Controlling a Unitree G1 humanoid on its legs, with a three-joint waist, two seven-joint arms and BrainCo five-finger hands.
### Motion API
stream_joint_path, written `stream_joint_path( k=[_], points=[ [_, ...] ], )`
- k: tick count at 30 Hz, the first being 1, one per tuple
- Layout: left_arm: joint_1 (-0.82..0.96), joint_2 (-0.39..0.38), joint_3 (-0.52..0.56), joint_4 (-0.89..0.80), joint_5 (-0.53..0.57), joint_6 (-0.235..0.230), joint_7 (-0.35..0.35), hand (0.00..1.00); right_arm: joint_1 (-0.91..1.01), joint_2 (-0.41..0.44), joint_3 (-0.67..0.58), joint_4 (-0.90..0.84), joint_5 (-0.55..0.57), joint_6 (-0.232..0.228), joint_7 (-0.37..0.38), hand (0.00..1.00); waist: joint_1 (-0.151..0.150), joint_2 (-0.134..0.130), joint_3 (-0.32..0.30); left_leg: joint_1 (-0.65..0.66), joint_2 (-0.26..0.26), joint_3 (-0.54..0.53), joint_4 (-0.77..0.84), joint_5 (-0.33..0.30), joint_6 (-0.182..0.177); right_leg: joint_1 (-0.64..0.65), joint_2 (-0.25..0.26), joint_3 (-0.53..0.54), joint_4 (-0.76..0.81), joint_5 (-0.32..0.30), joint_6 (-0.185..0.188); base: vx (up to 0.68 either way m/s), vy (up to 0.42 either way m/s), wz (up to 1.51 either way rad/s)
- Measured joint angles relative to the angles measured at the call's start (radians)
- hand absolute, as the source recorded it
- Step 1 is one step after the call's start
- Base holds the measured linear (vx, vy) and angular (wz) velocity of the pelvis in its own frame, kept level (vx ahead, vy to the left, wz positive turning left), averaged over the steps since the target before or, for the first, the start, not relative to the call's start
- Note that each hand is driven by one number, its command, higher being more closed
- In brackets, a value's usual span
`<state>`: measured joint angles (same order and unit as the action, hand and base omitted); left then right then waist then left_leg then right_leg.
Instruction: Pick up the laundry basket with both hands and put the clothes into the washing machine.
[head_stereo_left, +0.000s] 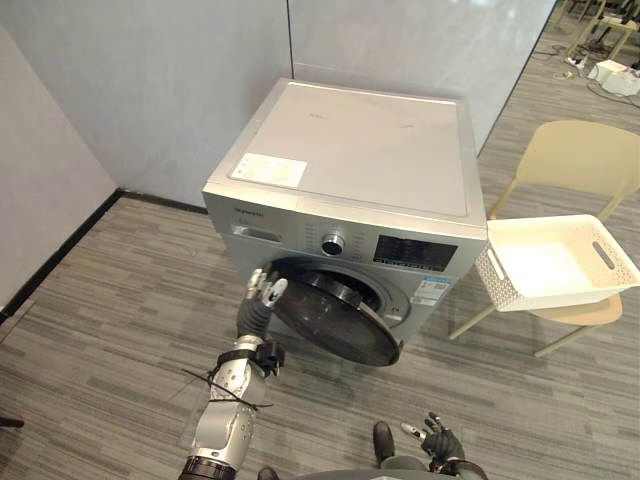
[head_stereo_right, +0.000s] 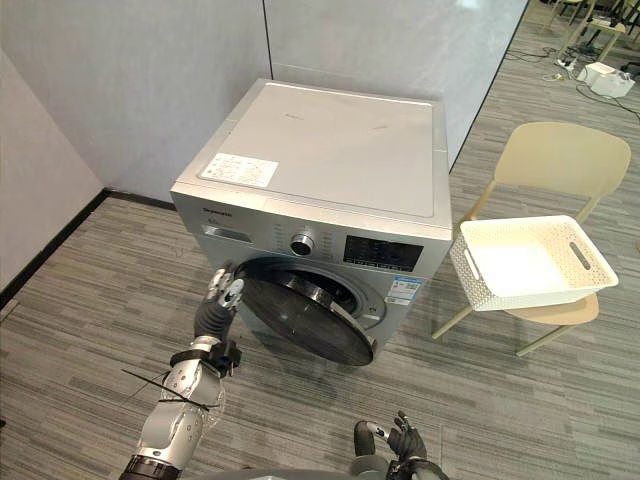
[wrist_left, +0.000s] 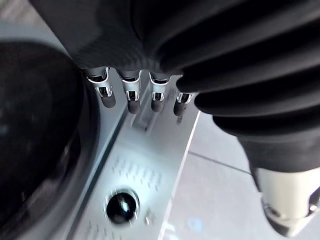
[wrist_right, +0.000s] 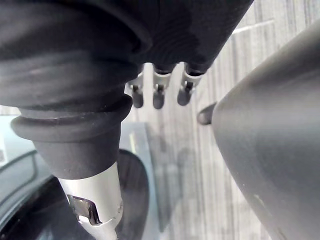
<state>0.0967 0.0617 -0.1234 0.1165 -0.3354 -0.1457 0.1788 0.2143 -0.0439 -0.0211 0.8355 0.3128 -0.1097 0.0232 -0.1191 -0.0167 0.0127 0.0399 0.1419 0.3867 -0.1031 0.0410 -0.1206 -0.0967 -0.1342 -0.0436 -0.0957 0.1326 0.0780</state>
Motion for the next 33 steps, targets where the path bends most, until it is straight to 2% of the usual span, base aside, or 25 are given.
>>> stream_joint_path(
  k=[1, 4, 6, 7, 8, 9, 10, 13, 14, 15, 16, 19, 21, 22, 23, 24, 26, 30, 33],
  points=[
    [0.0, -0.012, 0.01, 0.027, 0.032, -0.005, 0.024, 0.0, 0.001, 0.001, 0.001, -0.001, 0.0, -0.001, -0.001, 0.0, 0.0, 0.0, 0.0, 0.005, 0.001, 0.002, 0.0, -0.003, -0.001, 0.004, 0.0, 0.0, -0.001, -0.001, -0.001, 0.02, -0.016, -0.08],
    [-0.021, -0.056, 0.028, 0.209, 0.155, -0.015, 0.172, 0.0, 0.023, 0.007, 0.001, -0.034, 0.015, -0.006, -0.023, 0.0, 0.0, -0.006, 0.003, 0.006, 0.009, 0.034, 0.0, -0.013, -0.006, -0.003, 0.009, 0.017, -0.001, -0.001, -0.001, 0.0, -0.018, -0.22],
    [-0.059, -0.064, 0.003, 0.336, 0.171, -0.001, 0.23, 0.0, 0.03, 0.01, 0.01, -0.044, 0.04, -0.012, -0.045, 0.0, 0.0, -0.014, 0.01, -0.004, 0.019, 0.063, 0.001, -0.016, -0.01, -0.032, 0.017, 0.017, 0.002, 0.001, -0.004, 0.01, -0.044, -0.38],
    [-0.076, -0.066, -0.012, 0.371, 0.172, 0.007, 0.235, 0.0, 0.03, 0.01, 0.011, -0.046, 0.042, -0.012, -0.047, 0.0, -0.002, -0.009, 0.014, -0.014, 0.021, 0.071, 0.001, -0.016, -0.011, -0.05, 0.02, 0.018, 0.007, 0.002, -0.005, 0.01, -0.051, -0.39],
    [-0.108, -0.068, -0.043, 0.426, 0.176, 0.016, 0.237, 0.0, 0.028, 0.009, 0.015, -0.052, 0.044, -0.012, -0.049, 0.0, -0.004, -0.018, 0.018, -0.029, 0.025, 0.081, 0.001, -0.015, -0.012, -0.074, 0.023, 0.023, 0.014, 0.003, -0.007, 0.02, -0.056, -0.33],
    [-0.188, -0.079, -0.104, 0.526, 0.202, 0.033, 0.232, 0.0, 0.023, 0.001, 0.03, -0.073, 0.065, -0.014, -0.067, 0.0, -0.012, -0.014, 0.047, -0.049, 0.028, 0.095, 0.007, -0.012, -0.015, -0.121, 0.029, 0.037, 0.032, 0.003, -0.007, 0.04, -0.057, -0.27],
    [-0.209, -0.082, -0.115, 0.547, 0.203, 0.036, 0.231, 0.0, 0.02, -0.002, 0.03, -0.077, 0.071, -0.014, -0.069, 0.0, -0.015, -0.018, 0.052, -0.054, 0.029, 0.097, 0.007, -0.011, -0.017, -0.13, 0.031, 0.041, 0.036, 0.004, -0.008, 0.04, -0.052, -0.32],
    [-0.425, -0.132, -0.122, 0.744, 0.213, 0.062, 0.23, 0.0, -0.012, -0.019, 0.062, -0.129, 0.095, -0.026, -0.089, 0.0, -0.064, -0.015, 0.144, -0.081, 0.028, 0.162, 0.008, -0.003, -0.017, -0.222, 0.046, 0.106, 0.093, 0.008, -0.002, 0.03, -0.034, -0.6],
    [-0.517, -0.143, -0.1, 0.821, 0.213, 0.076, 0.256, 0.0, -0.014, -0.024, 0.078, -0.159, 0.112, -0.035, -0.096, 0.0, -0.09, -0.016, 0.171, -0.085, 0.031, 0.197, 0.008, -0.003, -0.018, -0.257, 0.051, 0.137, 0.111, 0.007, -0.002, 0.05, -0.028, -0.83],
    [-0.593, -0.15, -0.074, 0.883, 0.181, 0.103, 0.288, 0.0, -0.01, -0.023, 0.082, -0.191, 0.119, -0.04, -0.106, 0.0, -0.108, -0.014, 0.191, -0.088, 0.035, 0.235, 0.008, -0.007, -0.023, -0.289, 0.063, 0.169, 0.127, 0.006, -0.002, 0.06, -0.037, -0.85],
    [-0.625, -0.152, -0.061, 0.91, 0.165, 0.107, 0.294, 0.0, -0.01, -0.023, 0.084, -0.207, 0.119, -0.04, -0.11, 0.0, -0.118, -0.013, 0.204, -0.088, 0.035, 0.256, 0.008, -0.008, -0.024, -0.302, 0.068, 0.186, 0.134, 0.004, -0.001, 0.06, -0.052, -0.83],
    [-0.761, -0.134, -0.019, 0.936, 0.037, 0.131, 0.313, 0.0, 0.016, -0.033, 0.109, -0.3, 0.118, -0.039, -0.116, 0.0, -0.134, -0.014, 0.251, -0.087, 0.051, 0.338, 0.033, -0.03, -0.043, -0.349, 0.097, 0.242, 0.176, -0.016, 0.007, 0.04, -0.062, -0.6],
    [-0.845, -0.109, 0.099, 0.959, -0.065, 0.188, 0.324, 0.0, 0.052, -0.032, 0.118, -0.368, 0.119, -0.04, -0.113, 0.0, -0.143, -0.009, 0.263, -0.088, 0.07, 0.417, 0.084, -0.044, -0.049, -0.353, 0.106, 0.262, 0.191, -0.026, 0.005, 0.0, -0.08, -0.31],
    [-0.855, -0.106, 0.14, 0.959, -0.087, 0.201, 0.324, 0.0, 0.064, -0.032, 0.117, -0.389, 0.12, -0.04, -0.111, 0.0, -0.145, -0.009, 0.264, -0.089, 0.075, 0.453, 0.093, -0.044, -0.049, -0.361, 0.108, 0.268, 0.198, -0.028, 0.004, -0.03, -0.047, -0.18],
    [-0.863, -0.104, 0.164, 0.959, -0.09, 0.209, 0.327, 0.0, 0.069, -0.032, 0.117, -0.397, 0.12, -0.04, -0.11, 0.0, -0.145, -0.009, 0.264, -0.093, 0.078, 0.467, 0.1, -0.045, -0.048, -0.363, 0.108, 0.27, 0.198, -0.028, 0.004, -0.04, -0.034, -0.08],
    [-0.879, -0.092, 0.208, 0.959, -0.097, 0.238, 0.346, 0.0, 0.08, -0.03, 0.116, -0.411, 0.123, -0.041, -0.107, 0.0, -0.144, -0.01, 0.264, -0.099, 0.085, 0.472, 0.112, -0.05, -0.047, -0.366, 0.111, 0.27, 0.199, -0.028, 0.004, -0.06, -0.047, -0.03],
    [-0.88, -0.069, 0.226, 0.959, -0.103, 0.254, 0.35, 0.0, 0.097, -0.024, 0.112, -0.439, 0.129, -0.044, -0.106, 0.0, -0.142, -0.009, 0.264, -0.1, 0.088, 0.475, 0.118, -0.052, -0.047, -0.368, 0.112, 0.272, 0.202, -0.028, 0.004, -0.08, -0.048, -0.03],
    [-0.877, -0.041, 0.247, 0.931, -0.043, 0.256, 0.37, 0.0, 0.103, -0.011, 0.109, -0.45, 0.132, -0.051, -0.103, 0.0, -0.134, -0.011, 0.279, -0.133, 0.107, 0.463, 0.181, -0.071, -0.039, -0.383, 0.105, 0.264, 0.218, -0.025, 0.001, -0.1, -0.043, 0.09],
    [-0.784, -0.052, 0.243, 0.78, -0.009, 0.249, 0.371, 0.0, 0.104, -0.005, 0.102, -0.453, 0.149, -0.056, -0.086, 0.0, -0.135, -0.008, 0.288, -0.15, 0.122, 0.438, 0.211, -0.075, -0.033, -0.378, 0.1, 0.24, 0.221, -0.022, -0.003, -0.07, -0.041, 0.2]
  ],
)
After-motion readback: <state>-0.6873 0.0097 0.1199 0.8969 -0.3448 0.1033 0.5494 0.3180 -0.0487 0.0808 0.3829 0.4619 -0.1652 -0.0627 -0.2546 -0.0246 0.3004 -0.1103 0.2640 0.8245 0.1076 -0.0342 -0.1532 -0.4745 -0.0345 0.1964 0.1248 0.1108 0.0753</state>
